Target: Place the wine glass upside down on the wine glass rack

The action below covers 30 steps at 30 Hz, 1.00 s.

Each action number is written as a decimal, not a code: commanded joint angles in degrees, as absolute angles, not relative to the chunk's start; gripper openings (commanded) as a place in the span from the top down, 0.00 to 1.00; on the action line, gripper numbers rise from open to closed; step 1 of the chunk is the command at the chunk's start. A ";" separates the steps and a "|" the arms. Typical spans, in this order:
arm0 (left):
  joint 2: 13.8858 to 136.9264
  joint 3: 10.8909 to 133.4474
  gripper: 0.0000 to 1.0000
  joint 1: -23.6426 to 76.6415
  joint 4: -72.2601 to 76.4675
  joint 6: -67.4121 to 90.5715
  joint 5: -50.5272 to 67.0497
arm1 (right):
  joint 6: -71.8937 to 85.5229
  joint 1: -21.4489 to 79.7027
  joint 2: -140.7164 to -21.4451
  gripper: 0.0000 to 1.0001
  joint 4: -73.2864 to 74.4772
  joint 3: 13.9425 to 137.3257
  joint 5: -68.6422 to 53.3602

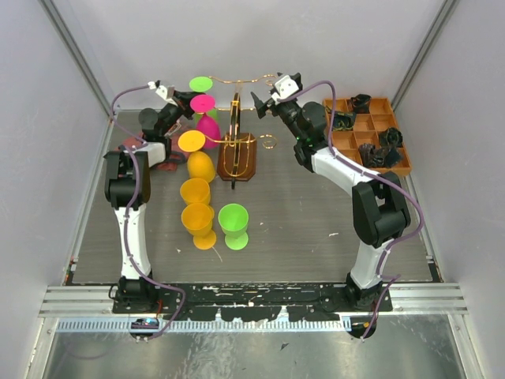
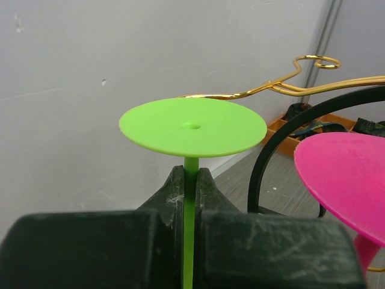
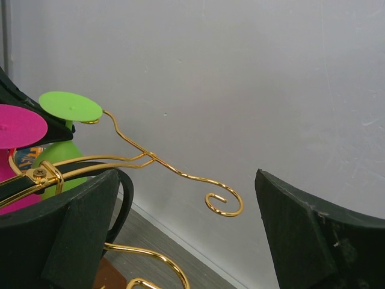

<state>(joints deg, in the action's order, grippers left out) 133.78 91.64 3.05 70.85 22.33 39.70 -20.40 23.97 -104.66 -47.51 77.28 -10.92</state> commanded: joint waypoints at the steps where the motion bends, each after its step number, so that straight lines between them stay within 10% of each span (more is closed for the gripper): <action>1: 134.89 93.94 0.98 3.40 73.48 24.24 42.82 | -19.52 23.65 -104.54 0.00 -49.22 79.81 -11.57; 30: 138.74 99.74 1.00 4.60 70.85 24.52 46.39 | -18.54 23.06 -105.37 0.00 -48.84 79.71 -12.74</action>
